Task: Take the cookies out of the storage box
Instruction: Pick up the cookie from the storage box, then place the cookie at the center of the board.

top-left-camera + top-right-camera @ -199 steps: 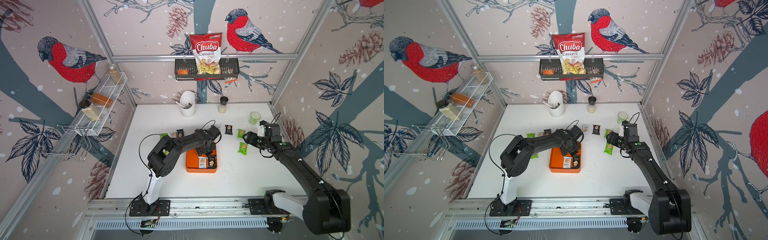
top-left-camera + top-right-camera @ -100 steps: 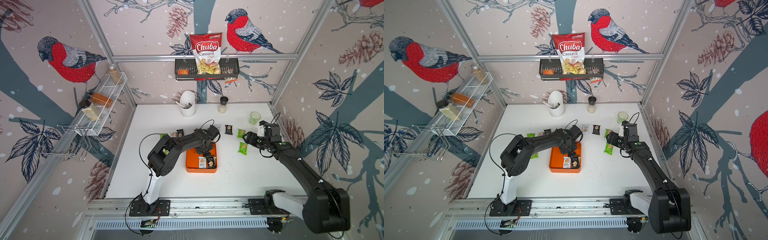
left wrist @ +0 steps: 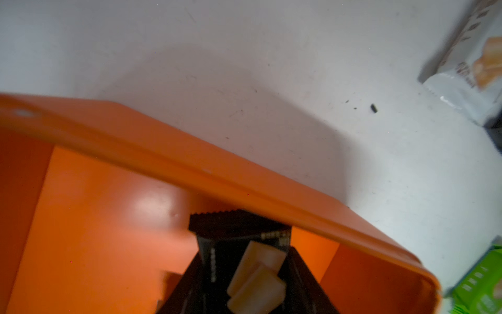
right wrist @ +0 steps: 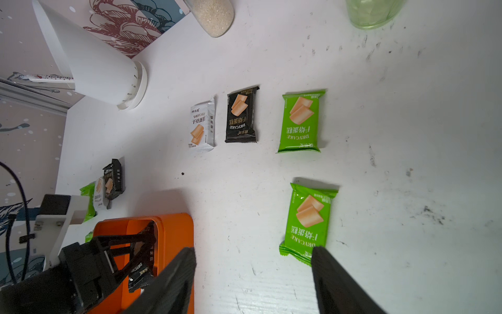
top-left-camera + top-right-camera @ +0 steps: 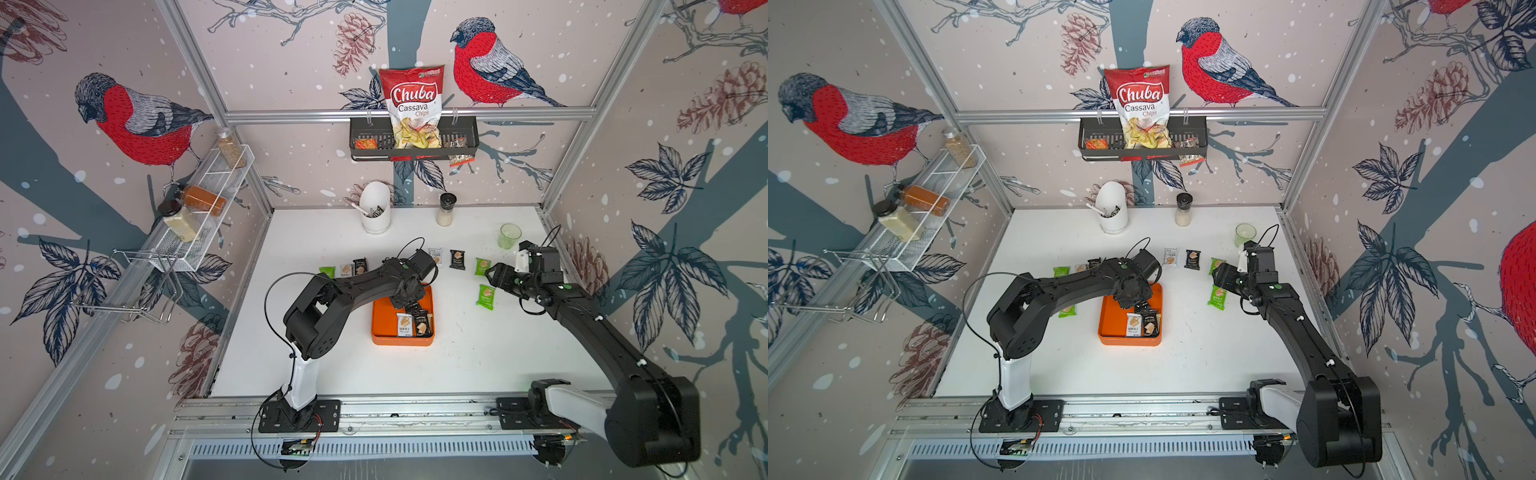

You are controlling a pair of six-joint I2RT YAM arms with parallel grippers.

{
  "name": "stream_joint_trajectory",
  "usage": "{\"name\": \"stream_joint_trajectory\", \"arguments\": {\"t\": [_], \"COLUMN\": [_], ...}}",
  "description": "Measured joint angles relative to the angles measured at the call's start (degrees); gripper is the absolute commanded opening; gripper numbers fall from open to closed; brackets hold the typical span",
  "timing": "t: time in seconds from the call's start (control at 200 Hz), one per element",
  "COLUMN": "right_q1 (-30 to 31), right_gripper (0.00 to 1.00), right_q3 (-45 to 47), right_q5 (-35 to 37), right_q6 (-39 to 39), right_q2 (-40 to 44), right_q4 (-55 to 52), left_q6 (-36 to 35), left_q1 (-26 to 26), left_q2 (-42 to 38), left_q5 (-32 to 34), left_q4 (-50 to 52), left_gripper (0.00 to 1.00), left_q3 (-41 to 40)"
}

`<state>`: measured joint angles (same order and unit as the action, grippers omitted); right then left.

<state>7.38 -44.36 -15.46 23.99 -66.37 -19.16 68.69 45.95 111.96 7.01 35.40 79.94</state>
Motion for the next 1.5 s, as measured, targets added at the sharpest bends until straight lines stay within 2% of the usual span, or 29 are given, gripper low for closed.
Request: {"name": "stream_joint_trajectory", "arguments": {"t": [0.395, 0.845, 0.965, 1.221, 1.501], "right_q1": [0.5, 10.5, 12.6, 17.4, 19.5], "right_gripper": [0.73, 0.73, 0.73, 0.73, 0.73], "right_q3": [0.0, -2.5, -4.4, -7.8, -13.6], "right_q5": [-0.7, 2.6, 3.9, 6.4, 6.9], "right_q6": [1.2, 6.3, 7.6, 9.4, 10.7], "right_q2": [0.0, -1.1, -3.0, -8.8, -16.6], "right_q4": [0.0, -0.1, 0.1, 0.9, 1.4], "left_q6": [1.4, -4.2, -7.6, -18.5, -30.6], "left_q1": [0.0, -0.6, -3.0, -11.7, -18.5], "left_q2": [-6.0, -16.2, -20.0, -27.7, -29.2], "left_q5": [-2.5, -1.9, -1.9, -2.3, -1.9], "left_q4": [-2.3, -1.2, -0.4, 0.4, -0.5], "left_gripper": [0.40, 0.39, 0.39, 0.39, 0.38], "left_q3": [-5.6, -7.7, -8.7, -13.2, -18.7]}}
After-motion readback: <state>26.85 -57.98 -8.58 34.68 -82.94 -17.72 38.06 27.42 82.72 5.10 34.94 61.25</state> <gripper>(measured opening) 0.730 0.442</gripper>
